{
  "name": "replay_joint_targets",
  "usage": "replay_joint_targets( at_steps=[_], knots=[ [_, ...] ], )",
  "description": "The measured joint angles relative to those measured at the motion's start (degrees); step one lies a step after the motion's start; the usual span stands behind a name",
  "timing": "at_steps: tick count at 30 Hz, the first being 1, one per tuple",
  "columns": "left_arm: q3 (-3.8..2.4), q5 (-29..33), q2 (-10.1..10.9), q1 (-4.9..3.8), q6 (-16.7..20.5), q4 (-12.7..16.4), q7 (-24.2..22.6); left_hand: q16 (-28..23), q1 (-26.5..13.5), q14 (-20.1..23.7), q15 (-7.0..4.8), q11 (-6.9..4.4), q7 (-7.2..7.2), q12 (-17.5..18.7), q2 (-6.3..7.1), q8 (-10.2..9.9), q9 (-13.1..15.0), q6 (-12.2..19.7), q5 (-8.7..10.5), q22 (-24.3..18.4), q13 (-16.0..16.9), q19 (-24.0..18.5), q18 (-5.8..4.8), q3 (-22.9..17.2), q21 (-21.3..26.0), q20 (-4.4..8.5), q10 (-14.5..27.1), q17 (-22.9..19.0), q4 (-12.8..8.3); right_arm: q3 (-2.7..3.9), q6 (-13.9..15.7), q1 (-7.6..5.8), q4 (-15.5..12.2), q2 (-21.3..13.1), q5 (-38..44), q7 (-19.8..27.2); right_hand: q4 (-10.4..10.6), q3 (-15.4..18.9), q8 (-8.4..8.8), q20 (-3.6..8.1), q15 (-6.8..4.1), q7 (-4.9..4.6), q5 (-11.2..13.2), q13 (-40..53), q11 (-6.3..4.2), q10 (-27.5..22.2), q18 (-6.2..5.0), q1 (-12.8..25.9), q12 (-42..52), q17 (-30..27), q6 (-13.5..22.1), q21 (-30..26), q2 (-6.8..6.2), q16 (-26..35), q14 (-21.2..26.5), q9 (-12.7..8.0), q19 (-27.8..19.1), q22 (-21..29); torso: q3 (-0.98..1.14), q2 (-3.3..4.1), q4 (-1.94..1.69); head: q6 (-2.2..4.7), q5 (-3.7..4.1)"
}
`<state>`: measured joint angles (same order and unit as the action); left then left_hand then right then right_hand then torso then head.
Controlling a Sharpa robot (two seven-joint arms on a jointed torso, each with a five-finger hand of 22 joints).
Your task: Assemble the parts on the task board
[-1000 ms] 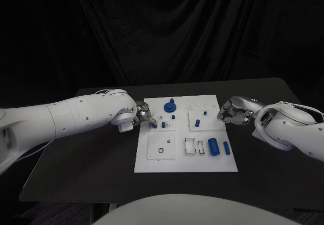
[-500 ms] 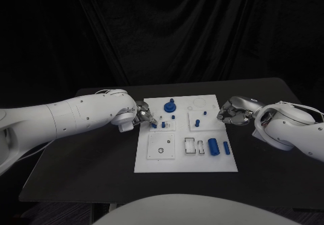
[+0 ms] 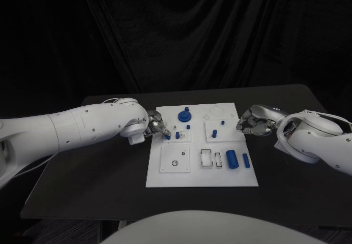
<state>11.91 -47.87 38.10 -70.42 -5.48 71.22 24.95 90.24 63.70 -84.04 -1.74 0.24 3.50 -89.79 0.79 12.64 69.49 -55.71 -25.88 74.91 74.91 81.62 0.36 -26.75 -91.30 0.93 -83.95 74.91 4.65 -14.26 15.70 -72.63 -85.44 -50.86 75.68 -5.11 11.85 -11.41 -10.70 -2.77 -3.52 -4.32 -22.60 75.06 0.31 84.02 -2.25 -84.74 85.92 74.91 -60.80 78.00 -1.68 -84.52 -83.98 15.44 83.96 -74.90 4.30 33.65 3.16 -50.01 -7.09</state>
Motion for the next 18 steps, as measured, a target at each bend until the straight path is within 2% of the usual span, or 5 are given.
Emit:
replay_joint_targets(
  at_steps=[8, 18],
  knots=[
    [0.06, -0.56, 0.07, 0.08, 0.72, 0.38, -0.27, 0.0, 0.0, 0.0, 0.0, 0.0, 0.09, 0.0, 0.0, 0.3, 0.24, -0.1, -0.9, 0.0, 0.0, 0.54, -0.01, 0.0, 0.0, -0.11, 0.0, 0.0, 0.0, 0.0, -0.04, 0.05, 0.01, 0.01, 0.0, 0.0, 0.0, 0.0, 0.0, 0.0, 0.0, 0.0, 0.0, -0.01, 0.0, 0.0, 0.0, 0.0, 0.01, 0.0, 0.0, 0.0, 0.0, 0.0, 0.0, -0.01, 0.0, 0.0, -0.03, 0.0, -0.03, 0.0, 0.13],
    [0.13, -2.35, 0.11, 0.21, 1.74, 0.43, -1.01, 0.0, -0.01, 0.0, 0.0, 0.0, 0.11, 0.0, 0.01, 0.3, 0.24, -0.09, -0.9, 0.0, 0.0, 0.55, -0.01, 0.0, 0.0, -0.1, 0.0, 0.0, 0.0, 0.0, -0.09, 0.06, 0.02, 0.03, 0.0, -0.01, 0.0, 0.0, 0.0, 0.0, 0.0, 0.0, 0.0, 0.0, 0.0, 0.0, 0.0, 0.0, 0.05, 0.0, 0.0, 0.0, 0.0, 0.0, 0.0, 0.03, 0.0, 0.0, -0.04, -0.01, -0.05, 0.0, 0.01]
  ],
)
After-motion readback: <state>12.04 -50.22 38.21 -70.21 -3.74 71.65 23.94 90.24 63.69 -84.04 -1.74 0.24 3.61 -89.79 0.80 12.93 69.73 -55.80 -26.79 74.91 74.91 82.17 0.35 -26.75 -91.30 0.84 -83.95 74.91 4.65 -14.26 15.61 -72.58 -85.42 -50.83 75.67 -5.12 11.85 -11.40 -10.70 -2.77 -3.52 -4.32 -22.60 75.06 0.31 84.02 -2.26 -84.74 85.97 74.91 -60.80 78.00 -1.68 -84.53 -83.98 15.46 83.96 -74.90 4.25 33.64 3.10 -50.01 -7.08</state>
